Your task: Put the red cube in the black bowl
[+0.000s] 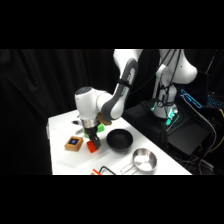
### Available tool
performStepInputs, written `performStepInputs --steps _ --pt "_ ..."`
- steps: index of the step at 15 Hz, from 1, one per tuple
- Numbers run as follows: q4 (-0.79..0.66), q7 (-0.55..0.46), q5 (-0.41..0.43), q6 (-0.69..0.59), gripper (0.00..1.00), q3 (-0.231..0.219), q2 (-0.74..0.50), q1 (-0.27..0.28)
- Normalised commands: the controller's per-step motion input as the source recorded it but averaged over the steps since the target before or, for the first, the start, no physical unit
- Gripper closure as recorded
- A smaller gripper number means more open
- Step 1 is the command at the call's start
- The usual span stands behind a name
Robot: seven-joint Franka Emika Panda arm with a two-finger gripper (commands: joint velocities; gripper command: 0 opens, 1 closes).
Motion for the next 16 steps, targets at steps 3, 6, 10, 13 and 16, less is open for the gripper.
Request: performStepInputs --steps 3,6,10,13,16 --pt "0.04 -0.05 0.051 0.14 0.00 0.023 0.05 -0.046" --pt "0.05 -0.05 0.057 0.13 0.00 0.031 0.06 -0.044" --pt "0.06 -0.06 0.078 0.14 0.00 0.046 0.08 -0.053" --pt "0.08 -0.08 0.108 0.15 0.00 0.073 0.09 -0.081" --pt "0.11 -0.08 0.109 0.15 0.00 0.071 0.08 -0.093"
